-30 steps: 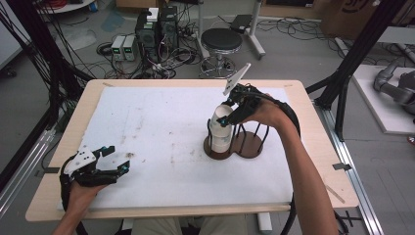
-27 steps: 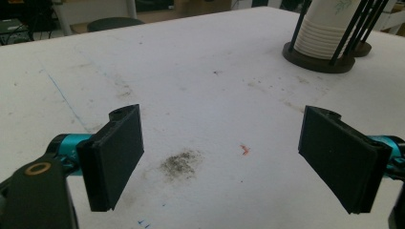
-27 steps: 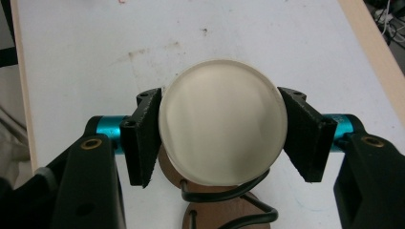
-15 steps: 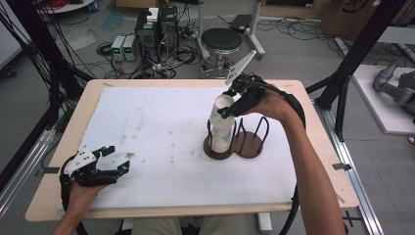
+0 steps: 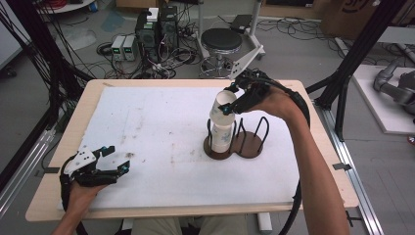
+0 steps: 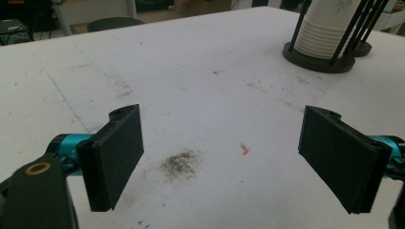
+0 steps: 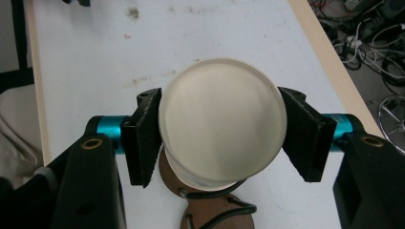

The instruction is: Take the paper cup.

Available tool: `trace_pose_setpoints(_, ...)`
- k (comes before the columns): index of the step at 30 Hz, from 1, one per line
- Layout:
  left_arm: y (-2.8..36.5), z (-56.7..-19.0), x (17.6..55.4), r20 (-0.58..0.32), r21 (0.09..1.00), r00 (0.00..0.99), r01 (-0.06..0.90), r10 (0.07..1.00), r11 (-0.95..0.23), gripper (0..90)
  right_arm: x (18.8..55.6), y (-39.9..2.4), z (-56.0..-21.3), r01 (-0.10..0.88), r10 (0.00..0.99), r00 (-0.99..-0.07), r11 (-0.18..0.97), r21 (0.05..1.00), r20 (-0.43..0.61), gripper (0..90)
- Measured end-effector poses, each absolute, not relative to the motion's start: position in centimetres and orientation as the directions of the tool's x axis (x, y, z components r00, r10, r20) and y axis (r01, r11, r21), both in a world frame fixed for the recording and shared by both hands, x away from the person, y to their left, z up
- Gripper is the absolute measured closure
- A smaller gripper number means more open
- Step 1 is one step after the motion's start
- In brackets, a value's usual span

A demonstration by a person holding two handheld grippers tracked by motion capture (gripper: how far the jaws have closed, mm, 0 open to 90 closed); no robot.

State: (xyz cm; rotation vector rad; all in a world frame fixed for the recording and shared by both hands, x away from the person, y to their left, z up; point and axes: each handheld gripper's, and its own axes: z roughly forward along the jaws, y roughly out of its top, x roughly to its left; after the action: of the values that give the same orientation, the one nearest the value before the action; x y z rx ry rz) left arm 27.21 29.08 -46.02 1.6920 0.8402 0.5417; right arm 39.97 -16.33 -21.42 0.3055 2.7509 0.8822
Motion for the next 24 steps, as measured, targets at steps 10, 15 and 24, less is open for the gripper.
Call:
trace_pose_setpoints(10,29.1,-46.0,27.2,-0.065,0.958,0.642,0.255,0.764,-0.132,15.4,38.1,-17.5,-21.9,0.112,0.279,-0.949,0.737,0.666,-0.148,37.2)
trace_pose_setpoints(15,29.0,-46.0,27.2,-0.063,0.958,0.642,0.253,0.764,-0.134,15.4,37.0,-18.0,-22.0,0.094,0.274,-0.95,0.709,0.699,-0.15,37.1)
trace_pose_setpoints(24,29.0,-46.0,27.2,-0.06,0.959,0.643,0.249,0.764,-0.134,15.4,34.6,-18.6,-23.4,0.06,0.251,-0.959,0.632,0.773,-0.131,37.1)
